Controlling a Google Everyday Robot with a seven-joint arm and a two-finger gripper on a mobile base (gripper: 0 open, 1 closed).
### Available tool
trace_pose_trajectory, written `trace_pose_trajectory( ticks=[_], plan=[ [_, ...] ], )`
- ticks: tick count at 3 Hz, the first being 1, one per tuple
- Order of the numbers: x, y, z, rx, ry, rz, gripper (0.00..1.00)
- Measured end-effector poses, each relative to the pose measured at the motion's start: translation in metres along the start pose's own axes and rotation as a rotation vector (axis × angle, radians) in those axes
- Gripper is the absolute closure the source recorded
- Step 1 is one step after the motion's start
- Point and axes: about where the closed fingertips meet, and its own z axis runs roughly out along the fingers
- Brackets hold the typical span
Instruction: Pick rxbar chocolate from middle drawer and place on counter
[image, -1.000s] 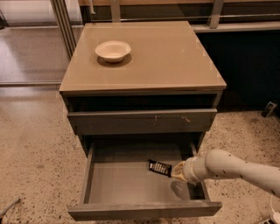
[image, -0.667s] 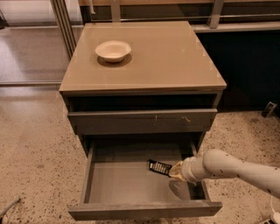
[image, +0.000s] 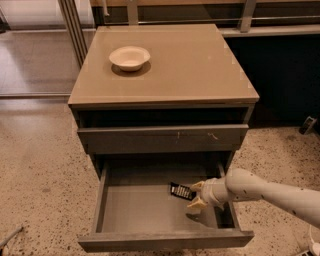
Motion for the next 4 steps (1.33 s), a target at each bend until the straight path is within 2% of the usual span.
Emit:
trace_pose_trajectory(
  ticks=[4],
  plan=[
    [0.002, -0.03, 0.054, -0.025, -0.04, -0.031, 0.26]
  ],
)
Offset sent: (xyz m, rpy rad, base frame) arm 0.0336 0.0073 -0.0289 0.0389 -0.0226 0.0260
